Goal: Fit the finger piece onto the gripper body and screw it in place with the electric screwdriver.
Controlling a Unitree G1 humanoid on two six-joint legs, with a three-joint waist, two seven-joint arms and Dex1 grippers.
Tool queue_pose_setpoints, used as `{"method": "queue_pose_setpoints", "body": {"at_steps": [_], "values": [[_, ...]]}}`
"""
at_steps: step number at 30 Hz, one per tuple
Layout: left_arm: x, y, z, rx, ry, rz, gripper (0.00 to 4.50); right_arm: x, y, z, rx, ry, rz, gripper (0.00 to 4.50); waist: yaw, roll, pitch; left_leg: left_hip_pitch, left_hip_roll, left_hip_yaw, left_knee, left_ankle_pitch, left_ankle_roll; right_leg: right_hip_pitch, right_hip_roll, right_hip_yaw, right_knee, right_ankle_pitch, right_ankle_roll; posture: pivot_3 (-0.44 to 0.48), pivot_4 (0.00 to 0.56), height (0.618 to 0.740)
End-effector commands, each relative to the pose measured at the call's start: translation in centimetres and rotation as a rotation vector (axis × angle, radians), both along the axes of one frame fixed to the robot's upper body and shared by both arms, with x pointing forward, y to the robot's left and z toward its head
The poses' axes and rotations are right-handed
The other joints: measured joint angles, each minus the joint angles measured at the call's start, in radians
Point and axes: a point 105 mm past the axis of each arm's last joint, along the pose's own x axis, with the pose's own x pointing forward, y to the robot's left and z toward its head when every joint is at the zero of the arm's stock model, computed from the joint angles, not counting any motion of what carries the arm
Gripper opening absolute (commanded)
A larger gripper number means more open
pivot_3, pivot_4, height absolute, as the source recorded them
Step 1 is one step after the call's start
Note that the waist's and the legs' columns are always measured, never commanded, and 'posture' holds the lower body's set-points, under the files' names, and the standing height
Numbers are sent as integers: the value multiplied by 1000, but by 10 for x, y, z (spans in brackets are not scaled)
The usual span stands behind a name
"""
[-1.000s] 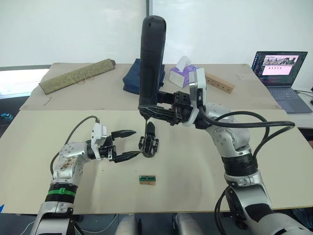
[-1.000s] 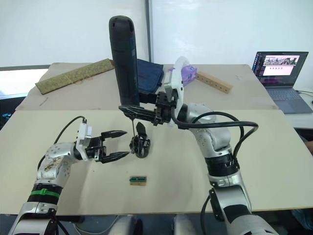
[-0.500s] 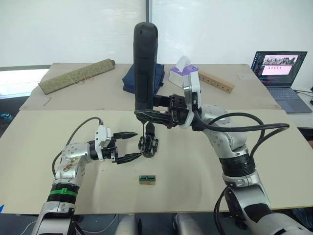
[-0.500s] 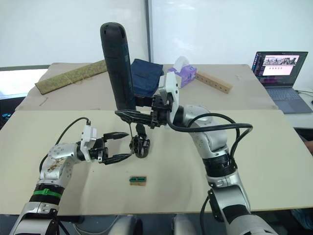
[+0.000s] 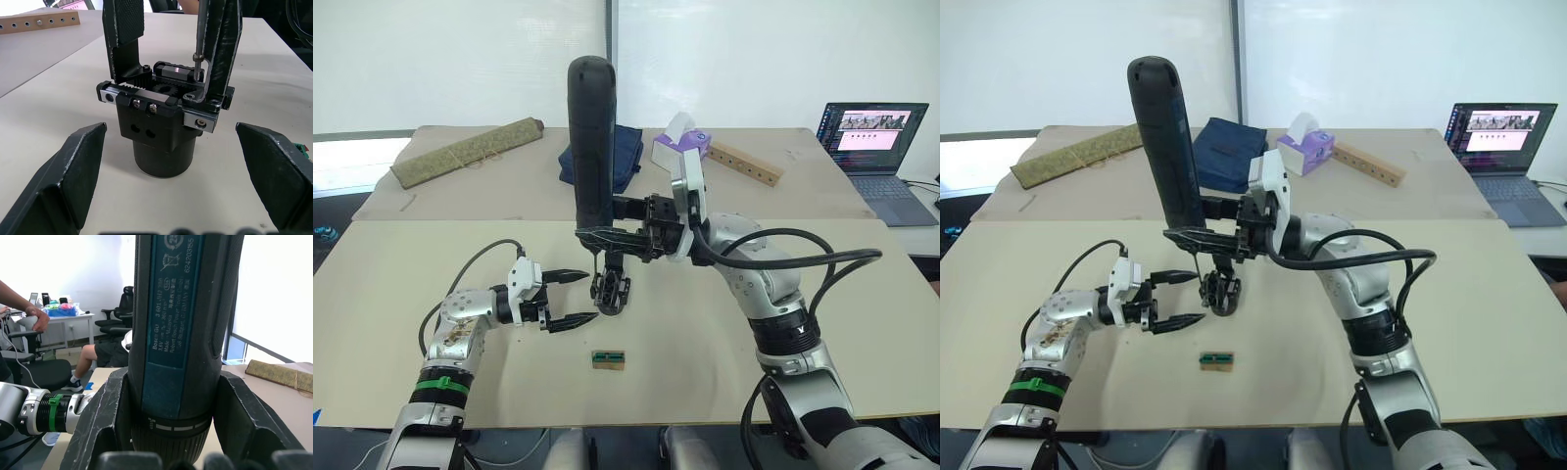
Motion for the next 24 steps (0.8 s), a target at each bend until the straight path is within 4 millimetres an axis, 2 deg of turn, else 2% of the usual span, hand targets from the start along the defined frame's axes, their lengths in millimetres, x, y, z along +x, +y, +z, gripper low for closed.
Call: {"method": "queue_pose_setpoints", "body": {"at_steps": [1, 24], "values": [[1, -1, 6, 1, -33, -11, 4500, -7, -2, 15, 42, -74, 6, 1932, 0, 0, 0, 0, 0, 0, 0, 0, 0, 0, 0, 0, 0, 0, 0, 0, 150, 740], [0, -4, 2, -7, -21, -19, 4500, -5, -3, 8, 21, -74, -5, 1932, 0, 0, 0, 0, 0, 0, 0, 0, 0, 0, 0, 0, 0, 0, 0, 0, 150, 740]]}}
